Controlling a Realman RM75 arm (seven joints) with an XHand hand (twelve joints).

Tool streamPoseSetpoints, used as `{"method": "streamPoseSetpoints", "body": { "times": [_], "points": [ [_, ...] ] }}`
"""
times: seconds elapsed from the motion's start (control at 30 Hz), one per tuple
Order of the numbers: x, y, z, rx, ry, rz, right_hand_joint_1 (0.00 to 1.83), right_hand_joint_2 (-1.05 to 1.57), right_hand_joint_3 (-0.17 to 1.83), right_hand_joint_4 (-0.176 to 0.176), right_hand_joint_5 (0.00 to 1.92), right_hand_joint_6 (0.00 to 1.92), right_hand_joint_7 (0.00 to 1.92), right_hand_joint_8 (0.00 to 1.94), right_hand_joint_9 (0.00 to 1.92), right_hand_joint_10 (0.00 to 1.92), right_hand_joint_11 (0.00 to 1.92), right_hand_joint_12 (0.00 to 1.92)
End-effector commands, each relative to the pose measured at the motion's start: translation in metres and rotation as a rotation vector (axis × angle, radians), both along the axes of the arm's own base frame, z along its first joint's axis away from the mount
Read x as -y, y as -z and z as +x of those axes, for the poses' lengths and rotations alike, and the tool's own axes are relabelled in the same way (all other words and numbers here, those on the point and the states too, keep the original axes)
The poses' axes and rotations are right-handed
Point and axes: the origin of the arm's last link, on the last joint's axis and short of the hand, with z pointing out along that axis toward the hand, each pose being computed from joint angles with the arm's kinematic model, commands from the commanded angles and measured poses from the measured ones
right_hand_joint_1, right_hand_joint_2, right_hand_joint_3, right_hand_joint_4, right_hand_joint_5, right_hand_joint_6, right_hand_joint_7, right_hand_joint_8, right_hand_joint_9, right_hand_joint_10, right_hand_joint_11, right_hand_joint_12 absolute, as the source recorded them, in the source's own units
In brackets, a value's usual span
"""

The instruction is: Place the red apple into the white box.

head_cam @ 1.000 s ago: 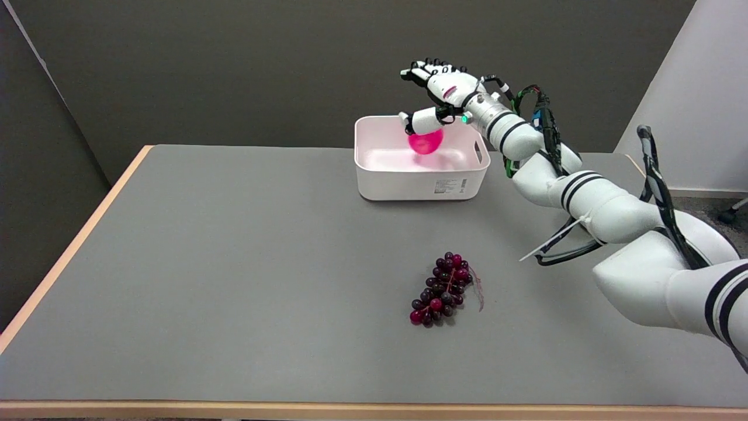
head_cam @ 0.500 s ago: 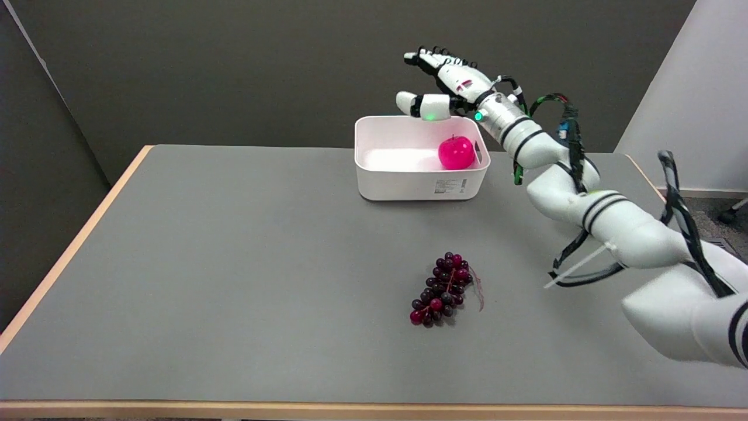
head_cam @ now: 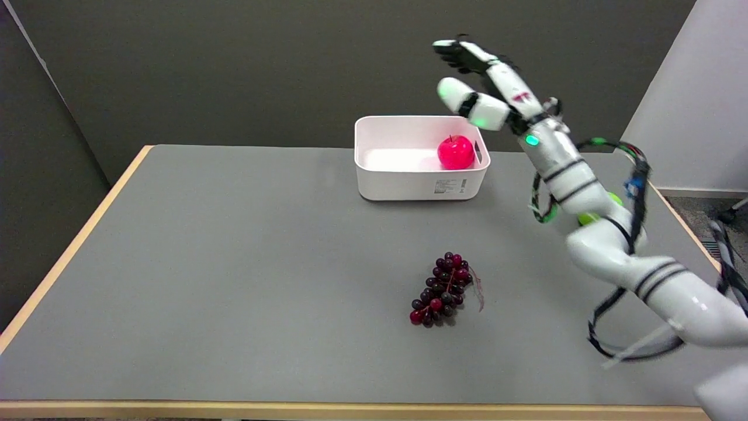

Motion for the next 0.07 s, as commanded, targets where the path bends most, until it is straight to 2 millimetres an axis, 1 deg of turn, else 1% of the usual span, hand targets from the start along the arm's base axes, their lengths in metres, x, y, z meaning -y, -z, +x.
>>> {"method": "streamPoseSetpoints", "body": {
  "times": [0.03,0.07],
  "points": [
    [-0.1416,-0.1144,-0.0459,0.559,-0.242,-0.249,0.17,0.68,0.98,0.073,0.26,0.50,0.35,0.40,0.24,0.73,0.10,1.18],
    [-0.1443,-0.1184,-0.0483,0.573,-0.239,-0.251,0.17,0.68,0.98,0.073,0.26,0.50,0.36,0.40,0.24,0.73,0.10,1.18]
  ]
}}
